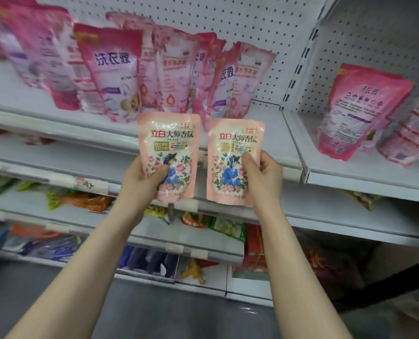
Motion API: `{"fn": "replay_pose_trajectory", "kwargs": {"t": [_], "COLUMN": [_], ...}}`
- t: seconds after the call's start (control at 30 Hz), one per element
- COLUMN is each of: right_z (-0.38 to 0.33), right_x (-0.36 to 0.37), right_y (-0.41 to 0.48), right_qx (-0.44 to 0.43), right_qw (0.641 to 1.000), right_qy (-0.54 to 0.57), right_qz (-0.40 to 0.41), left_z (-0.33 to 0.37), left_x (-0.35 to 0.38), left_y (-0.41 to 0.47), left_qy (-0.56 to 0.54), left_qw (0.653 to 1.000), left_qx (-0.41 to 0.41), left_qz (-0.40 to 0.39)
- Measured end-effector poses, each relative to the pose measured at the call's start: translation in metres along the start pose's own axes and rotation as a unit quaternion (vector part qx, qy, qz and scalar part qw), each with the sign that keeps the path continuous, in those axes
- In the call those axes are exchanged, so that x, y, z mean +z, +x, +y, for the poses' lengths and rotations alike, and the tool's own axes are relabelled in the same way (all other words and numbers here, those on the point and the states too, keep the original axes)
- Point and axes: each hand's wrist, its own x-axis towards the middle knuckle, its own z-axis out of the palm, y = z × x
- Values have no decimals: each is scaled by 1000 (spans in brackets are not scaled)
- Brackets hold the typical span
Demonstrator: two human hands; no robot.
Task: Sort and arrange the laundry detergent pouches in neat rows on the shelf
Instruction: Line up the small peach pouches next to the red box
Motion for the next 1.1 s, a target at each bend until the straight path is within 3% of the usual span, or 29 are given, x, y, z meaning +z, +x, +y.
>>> {"fn": "replay_pose_trajectory", "kwargs": {"t": [0.47, 0.77, 1.1], "right_z": [-43, -73, -112], "right_x": [245, 375, 520], "right_y": [-46, -56, -11], "right_qx": [-31, -100, -177], "right_qw": [995, 978, 965], "right_qy": [23, 12, 12], "right_qz": [-89, -184, -192], "left_z": [30, 42, 76], "left_x": [-235, -350, -441], "left_y": [52, 87, 169], "left_qy": [14, -29, -47], "left_qw": [996, 978, 954], "left_qx": [14, 37, 81], "left_qz": [83, 202, 284]}}
